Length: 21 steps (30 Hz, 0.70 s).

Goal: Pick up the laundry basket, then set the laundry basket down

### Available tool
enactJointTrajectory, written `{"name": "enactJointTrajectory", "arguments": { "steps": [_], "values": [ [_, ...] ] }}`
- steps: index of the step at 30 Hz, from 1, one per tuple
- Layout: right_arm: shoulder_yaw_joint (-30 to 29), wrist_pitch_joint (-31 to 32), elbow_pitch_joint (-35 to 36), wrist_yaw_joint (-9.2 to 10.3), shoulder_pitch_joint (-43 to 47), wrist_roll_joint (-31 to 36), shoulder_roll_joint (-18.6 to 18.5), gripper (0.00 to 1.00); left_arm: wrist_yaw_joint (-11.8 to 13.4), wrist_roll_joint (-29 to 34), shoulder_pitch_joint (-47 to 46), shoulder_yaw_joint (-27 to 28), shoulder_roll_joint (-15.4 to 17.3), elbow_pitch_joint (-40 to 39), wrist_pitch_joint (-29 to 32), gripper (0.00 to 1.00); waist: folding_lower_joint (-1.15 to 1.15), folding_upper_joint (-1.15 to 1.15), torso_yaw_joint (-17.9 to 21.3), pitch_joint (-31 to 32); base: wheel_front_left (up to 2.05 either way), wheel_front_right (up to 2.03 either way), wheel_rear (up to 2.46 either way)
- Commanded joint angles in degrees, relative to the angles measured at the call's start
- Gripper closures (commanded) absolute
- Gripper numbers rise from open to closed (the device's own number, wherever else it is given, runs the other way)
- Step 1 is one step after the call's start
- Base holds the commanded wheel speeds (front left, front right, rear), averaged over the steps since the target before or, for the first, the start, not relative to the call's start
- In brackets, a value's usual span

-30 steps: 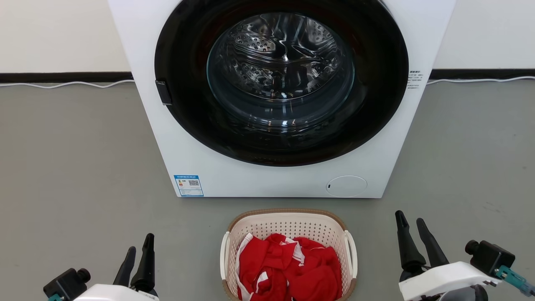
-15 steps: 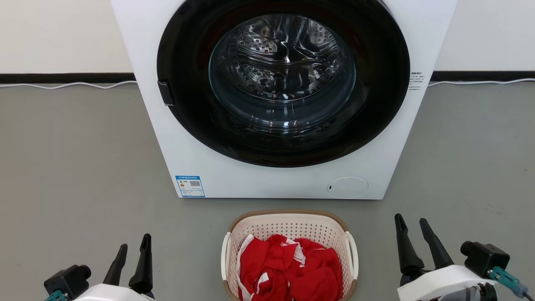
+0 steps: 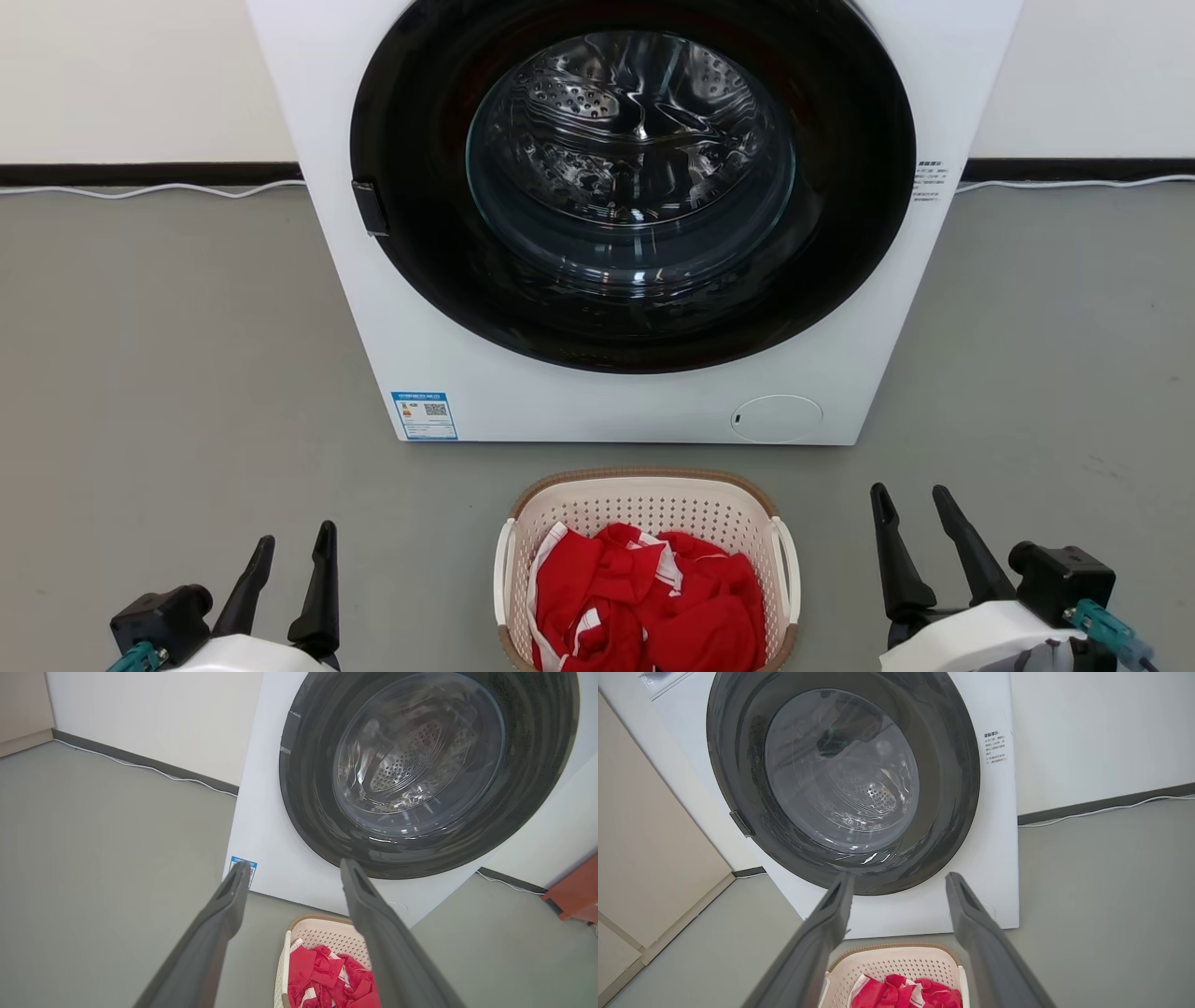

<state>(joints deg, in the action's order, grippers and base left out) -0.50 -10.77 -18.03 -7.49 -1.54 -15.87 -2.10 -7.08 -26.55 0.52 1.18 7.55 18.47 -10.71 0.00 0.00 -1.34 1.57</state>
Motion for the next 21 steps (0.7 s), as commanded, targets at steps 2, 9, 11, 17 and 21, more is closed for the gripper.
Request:
{"name": "enactJointTrajectory", "arguments": {
  "steps": [2,9,11,17,21],
  "values": [
    [1.05,-1.22,1.14,0.0,-2.23,2.51,-0.59,0.0,-0.34,2.63,-2.14,1.58,1.24,-1.49,-1.26,0.0,0.0,0.0,-0.04,0.0,0.0,0.0,0.0],
    [1.1,-2.39,0.65,0.0,-2.35,6.67,-0.66,0.0,-0.37,6.92,-2.04,1.88,1.83,-1.08,-2.44,0.0,0.0,0.0,0.12,0.1,0.0,0.0,0.0],
    [1.18,-2.72,0.54,0.0,-2.33,7.88,-0.68,0.0,-0.38,8.08,-2.08,1.86,2.0,-0.92,-2.78,0.0,0.0,0.0,0.13,0.15,0.0,0.0,0.0],
    [1.45,-3.72,0.17,0.0,-2.25,11.42,-0.74,0.0,-0.4,11.67,-2.1,1.85,2.49,-0.47,-3.78,0.0,0.0,0.0,0.16,0.28,0.0,0.0,0.0],
    [1.54,-4.22,0.01,0.0,-2.13,13.29,-0.77,0.0,-0.41,13.5,-2.02,1.9,2.63,-0.24,-4.29,0.0,0.0,0.0,0.13,0.44,0.0,0.0,0.0]
  ]
}}
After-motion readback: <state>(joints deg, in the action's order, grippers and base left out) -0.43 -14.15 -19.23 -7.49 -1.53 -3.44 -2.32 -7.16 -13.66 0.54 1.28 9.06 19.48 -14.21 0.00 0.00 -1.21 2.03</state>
